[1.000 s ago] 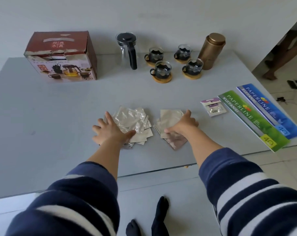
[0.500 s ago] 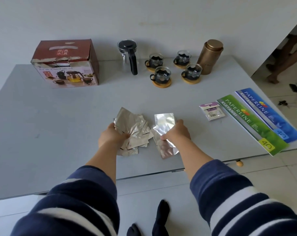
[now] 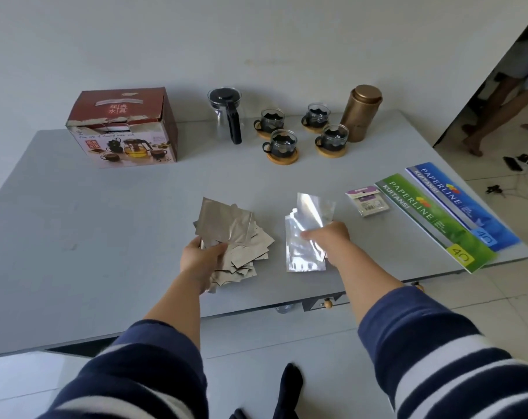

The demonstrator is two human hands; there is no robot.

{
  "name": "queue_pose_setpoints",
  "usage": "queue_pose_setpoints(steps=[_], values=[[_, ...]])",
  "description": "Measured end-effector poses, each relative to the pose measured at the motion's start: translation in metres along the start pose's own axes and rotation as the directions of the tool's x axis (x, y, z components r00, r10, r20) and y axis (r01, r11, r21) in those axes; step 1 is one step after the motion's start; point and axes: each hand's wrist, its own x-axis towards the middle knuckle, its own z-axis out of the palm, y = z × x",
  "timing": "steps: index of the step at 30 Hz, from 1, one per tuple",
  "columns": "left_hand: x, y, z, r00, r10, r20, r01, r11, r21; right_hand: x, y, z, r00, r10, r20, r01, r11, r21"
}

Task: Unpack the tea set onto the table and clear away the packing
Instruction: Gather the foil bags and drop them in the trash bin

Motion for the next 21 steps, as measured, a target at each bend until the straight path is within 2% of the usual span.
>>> queue_pose_setpoints(steps=[3, 6, 8, 12, 15, 19, 21], values=[[-0.014, 0.015, 0.009, 0.998, 0.025, 0.052, -0.024, 1.0, -0.011, 0.003, -0.008, -0.025, 0.999, -0.025, 0.039, 0.015, 0.974, 0.228], [-0.03, 0.031, 0.031, 0.988, 0.064, 0.142, -0.069, 0.997, 0.03, 0.001, -0.012, -0.038, 0.995, -0.038, 0.094, 0.003, 0.937, 0.348], [-0.041, 0.039, 0.049, 0.975, 0.076, 0.207, -0.087, 0.995, 0.047, -0.004, -0.007, -0.05, 0.996, -0.059, 0.066, 0.028, 0.914, 0.404], [-0.067, 0.048, 0.097, 0.934, 0.063, 0.351, -0.103, 0.99, 0.098, -0.009, 0.016, -0.081, 0.998, -0.051, -0.03, 0.059, 0.887, 0.458], [-0.092, 0.047, 0.141, 0.872, 0.046, 0.488, -0.151, 0.972, 0.178, -0.01, 0.042, -0.116, 0.998, -0.041, -0.056, 0.062, 0.88, 0.471], [-0.12, 0.027, 0.211, 0.783, 0.017, 0.621, -0.225, 0.94, 0.257, -0.015, 0.098, -0.184, 0.996, 0.059, -0.073, -0.026, 0.92, 0.39], [-0.134, 0.009, 0.25, 0.747, -0.029, 0.665, -0.241, 0.919, 0.311, -0.016, 0.137, -0.221, 0.988, 0.109, -0.107, -0.056, 0.909, 0.414]])
